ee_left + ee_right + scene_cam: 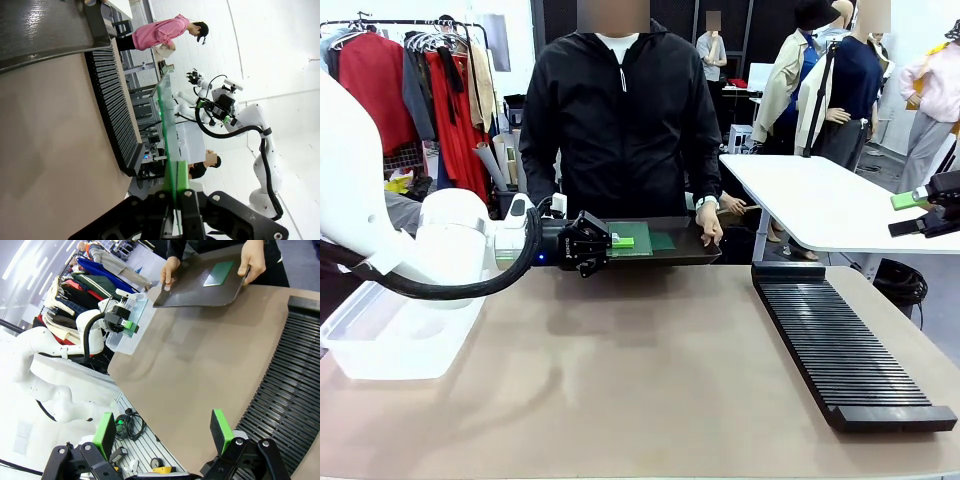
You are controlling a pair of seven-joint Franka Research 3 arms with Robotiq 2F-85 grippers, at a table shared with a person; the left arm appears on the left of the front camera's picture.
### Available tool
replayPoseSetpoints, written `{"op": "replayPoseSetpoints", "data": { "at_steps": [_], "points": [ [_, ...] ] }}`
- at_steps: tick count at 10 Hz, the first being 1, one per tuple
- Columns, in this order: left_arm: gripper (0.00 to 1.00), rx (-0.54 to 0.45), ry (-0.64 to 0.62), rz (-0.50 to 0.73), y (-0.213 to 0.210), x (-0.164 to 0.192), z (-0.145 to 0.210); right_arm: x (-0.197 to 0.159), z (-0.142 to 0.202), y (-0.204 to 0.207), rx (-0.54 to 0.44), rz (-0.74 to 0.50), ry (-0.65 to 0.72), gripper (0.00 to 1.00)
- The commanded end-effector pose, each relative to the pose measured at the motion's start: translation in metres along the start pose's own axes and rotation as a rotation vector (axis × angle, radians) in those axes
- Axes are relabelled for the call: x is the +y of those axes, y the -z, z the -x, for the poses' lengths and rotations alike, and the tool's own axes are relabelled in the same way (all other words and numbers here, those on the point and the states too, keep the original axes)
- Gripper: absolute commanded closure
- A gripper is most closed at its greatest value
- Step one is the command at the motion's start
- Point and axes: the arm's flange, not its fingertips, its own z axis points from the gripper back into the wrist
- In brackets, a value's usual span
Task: Sort PCBs into racks and boxes based on the side picked up.
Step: If the short side of the Blank PCB is picked up, insert it into the PCB Rack ; if the long side is picked up, place it in the Organizing box.
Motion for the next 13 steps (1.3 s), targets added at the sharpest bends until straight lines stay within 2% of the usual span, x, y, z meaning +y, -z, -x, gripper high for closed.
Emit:
{"op": "replayPoseSetpoints", "data": {
  "at_steps": [1,5,7,9,11,13],
  "points": [
    [1.00,0.004,0.000,0.009,0.001,-0.001,0.000,0.002,0.000,-0.001,0.001,0.002,0.003,0.00],
    [1.00,0.003,0.007,-0.006,-0.004,-0.001,-0.002,0.002,0.000,-0.001,0.001,0.002,0.003,0.00],
    [1.00,-0.018,0.029,-0.039,-0.034,-0.025,-0.023,0.002,0.000,-0.001,0.001,0.002,0.003,0.00],
    [1.00,0.006,0.031,-0.058,-0.064,-0.054,-0.038,0.002,0.000,-0.001,0.001,0.002,0.003,0.00],
    [1.00,0.074,0.011,-0.141,-0.089,-0.072,-0.048,0.002,0.000,-0.001,0.001,0.002,0.003,0.00],
    [1.00,0.142,-0.007,-0.292,-0.124,-0.096,-0.063,0.002,0.000,-0.001,0.001,0.002,0.003,0.00]
  ]
}}
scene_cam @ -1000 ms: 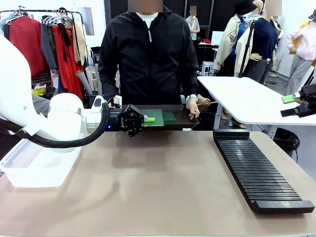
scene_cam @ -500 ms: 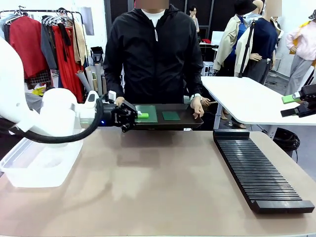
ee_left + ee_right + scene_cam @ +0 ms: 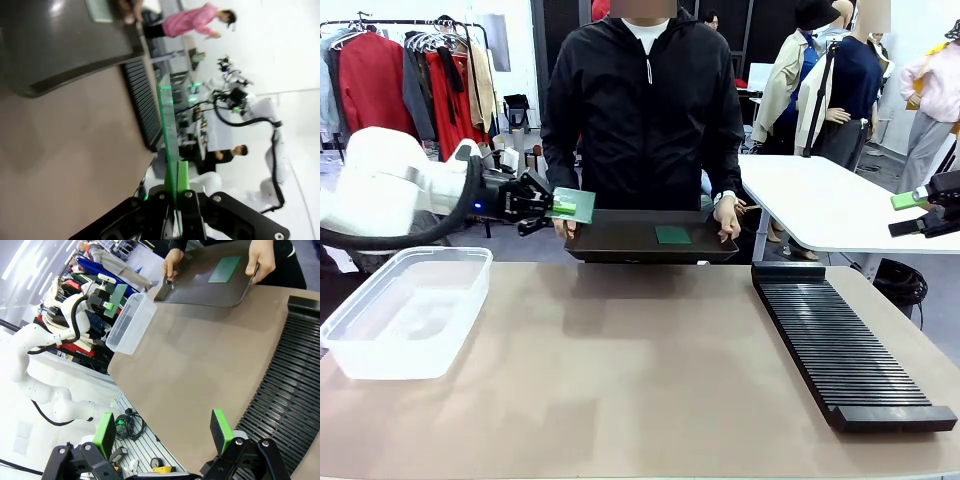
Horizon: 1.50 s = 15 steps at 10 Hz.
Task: Sort PCBs into racks and boxes based on the side picked up.
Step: If the short side of the Blank PCB is picked up, insert it into the PCB Rack ; if the long side is picked up, place it in the Organizing box.
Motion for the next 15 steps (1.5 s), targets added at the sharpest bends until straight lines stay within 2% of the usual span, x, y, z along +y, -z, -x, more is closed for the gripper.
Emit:
{"op": "replayPoseSetpoints", "data": {
  "at_steps": [1,2,3,6,9,11,15],
  "points": [
    [1.00,0.135,-0.037,-0.163,-0.034,-0.020,-0.012,0.002,0.000,0.000,0.001,0.001,0.002,0.00],
    [1.00,0.167,-0.043,-0.297,-0.056,-0.028,-0.014,0.002,0.000,0.000,0.001,0.001,0.002,0.00],
    [1.00,0.178,-0.038,-0.365,-0.071,-0.034,-0.014,0.002,0.000,0.000,0.001,0.001,0.002,0.00],
    [1.00,0.208,-0.077,-0.708,-0.123,-0.041,-0.003,0.002,0.000,0.000,0.001,0.001,0.002,0.00],
    [1.00,0.201,-0.096,-0.954,-0.151,-0.034,0.017,0.002,0.000,0.000,0.001,0.001,0.002,0.00],
    [1.00,0.160,-0.056,-0.995,-0.159,-0.030,0.027,0.002,0.000,0.000,0.001,0.001,0.002,0.00],
    [1.00,0.113,-0.031,-0.946,-0.170,0.005,0.042,0.002,0.000,0.000,0.001,0.001,0.002,0.00]
  ]
}}
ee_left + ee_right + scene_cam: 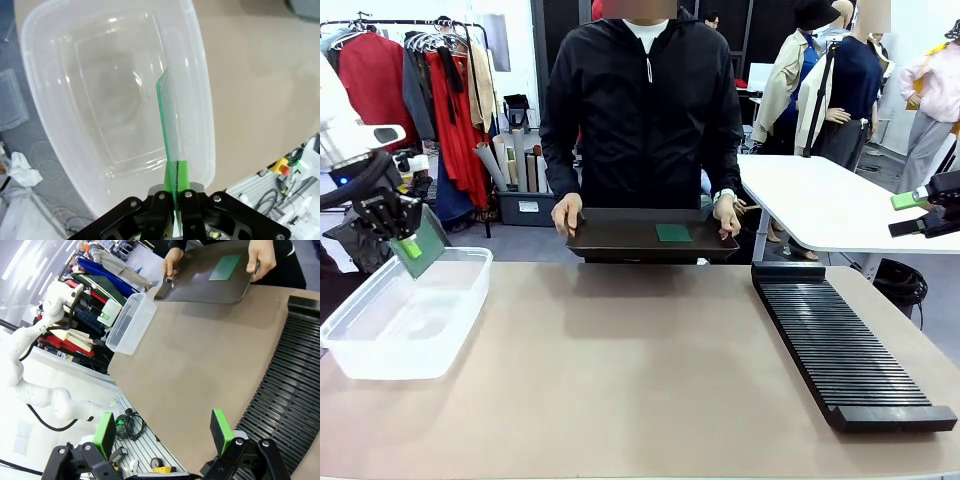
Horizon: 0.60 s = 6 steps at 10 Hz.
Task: Sort PCBs into racks and boxes based on the side picked up.
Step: If the short side of the Blank PCB is picked up, insert it into the PCB Rack ; if the long side is picked up, place it in the Organizing box.
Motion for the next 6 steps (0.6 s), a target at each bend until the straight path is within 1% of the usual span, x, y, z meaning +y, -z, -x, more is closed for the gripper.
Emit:
{"op": "replayPoseSetpoints", "data": {
  "at_steps": [1,4,6],
  "points": [
    [1.00,-0.032,0.005,0.042,0.017,0.016,0.016,0.002,0.000,0.000,0.001,0.001,0.002,0.00],
    [1.00,-0.105,0.004,0.090,0.053,0.038,0.026,0.002,0.000,0.000,0.001,0.001,0.002,0.00],
    [1.00,-0.121,-0.022,0.121,0.076,0.054,0.033,0.002,0.000,0.000,0.001,0.001,0.002,0.00]
  ]
}}
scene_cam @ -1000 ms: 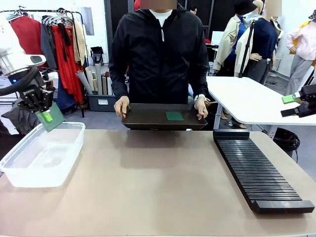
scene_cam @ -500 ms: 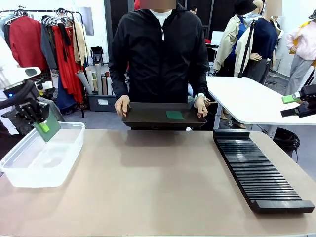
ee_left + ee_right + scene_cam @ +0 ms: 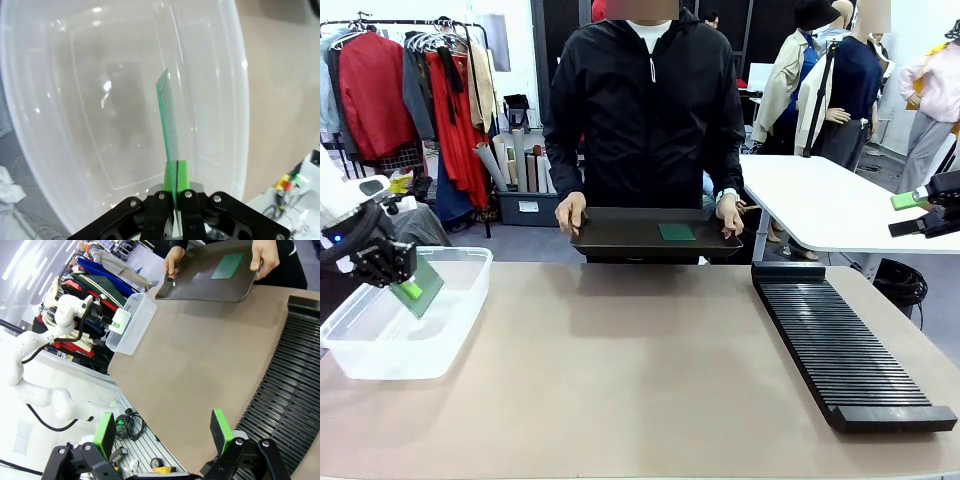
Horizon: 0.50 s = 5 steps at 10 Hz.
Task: Sort PCBs into racks and boxes based on the side picked up.
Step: If the short side of the Blank PCB is picked up, insert it into the PCB Rack ; if the long side is picked up, place it in the Organizing box.
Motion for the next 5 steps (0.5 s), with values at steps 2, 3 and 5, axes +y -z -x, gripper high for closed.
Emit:
{"op": "replayPoseSetpoints", "data": {
  "at_steps": [2,3,5],
  "points": [
    [1.00,-0.044,-0.012,0.050,0.026,0.022,0.013,0.002,0.000,0.000,0.001,0.001,0.002,0.00],
    [1.00,-0.055,-0.011,0.071,0.033,0.025,0.015,0.002,0.000,0.000,0.001,0.001,0.002,0.00],
    [1.00,-0.067,-0.004,0.099,0.043,0.027,0.012,0.002,0.000,0.000,0.001,0.001,0.002,0.00]
  ]
}}
